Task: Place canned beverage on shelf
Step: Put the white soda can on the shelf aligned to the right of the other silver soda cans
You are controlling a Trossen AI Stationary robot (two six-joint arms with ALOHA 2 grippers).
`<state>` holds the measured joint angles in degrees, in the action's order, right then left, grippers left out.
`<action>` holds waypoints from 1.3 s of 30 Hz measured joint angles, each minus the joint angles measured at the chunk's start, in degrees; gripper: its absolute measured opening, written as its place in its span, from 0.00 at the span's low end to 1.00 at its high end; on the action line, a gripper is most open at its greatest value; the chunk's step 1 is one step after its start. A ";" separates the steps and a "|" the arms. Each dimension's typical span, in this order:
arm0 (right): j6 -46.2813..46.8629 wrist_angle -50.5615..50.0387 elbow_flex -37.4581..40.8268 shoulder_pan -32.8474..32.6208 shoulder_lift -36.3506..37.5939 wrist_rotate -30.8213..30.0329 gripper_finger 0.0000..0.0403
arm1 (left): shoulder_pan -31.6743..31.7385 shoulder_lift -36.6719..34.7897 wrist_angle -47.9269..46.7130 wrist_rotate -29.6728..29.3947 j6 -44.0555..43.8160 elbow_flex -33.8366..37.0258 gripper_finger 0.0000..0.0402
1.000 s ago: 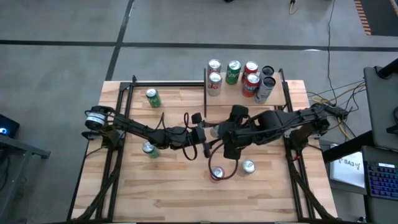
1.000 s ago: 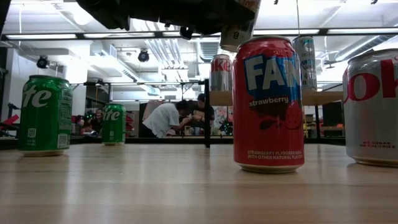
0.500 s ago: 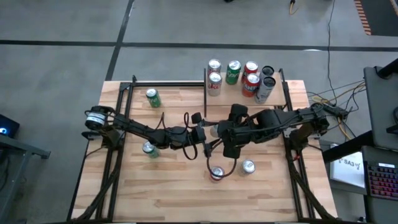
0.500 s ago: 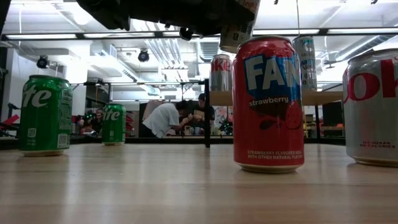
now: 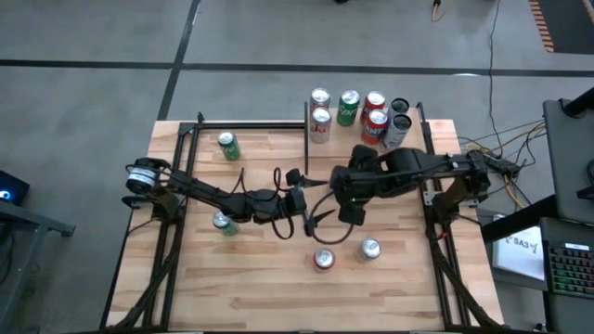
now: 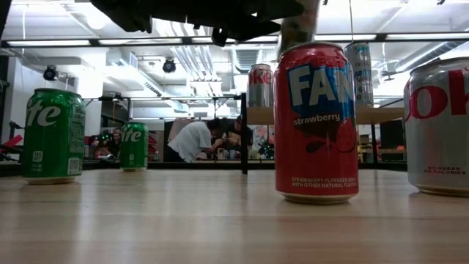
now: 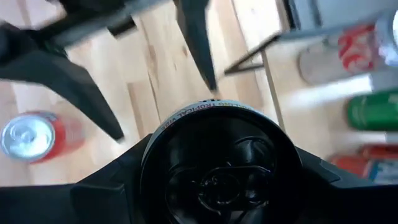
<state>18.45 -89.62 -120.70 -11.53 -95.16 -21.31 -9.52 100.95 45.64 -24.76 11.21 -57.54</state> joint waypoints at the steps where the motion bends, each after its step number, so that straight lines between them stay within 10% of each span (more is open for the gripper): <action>1: 0.31 -0.64 0.01 0.42 0.16 1.19 0.59 | -0.13 -0.37 -0.64 -0.01 0.49 0.03 0.91; 27: 20.55 -0.44 20.46 4.41 25.24 20.72 0.59 | -1.05 -12.08 -13.93 -0.46 2.04 0.17 0.94; 39: 26.96 -0.37 32.26 8.93 30.38 16.71 0.59 | -0.93 -13.64 -14.15 -6.17 5.44 0.20 0.94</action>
<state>45.42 -89.99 -88.45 -2.60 -64.77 -4.60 -10.44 87.31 31.48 -30.92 16.65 -57.33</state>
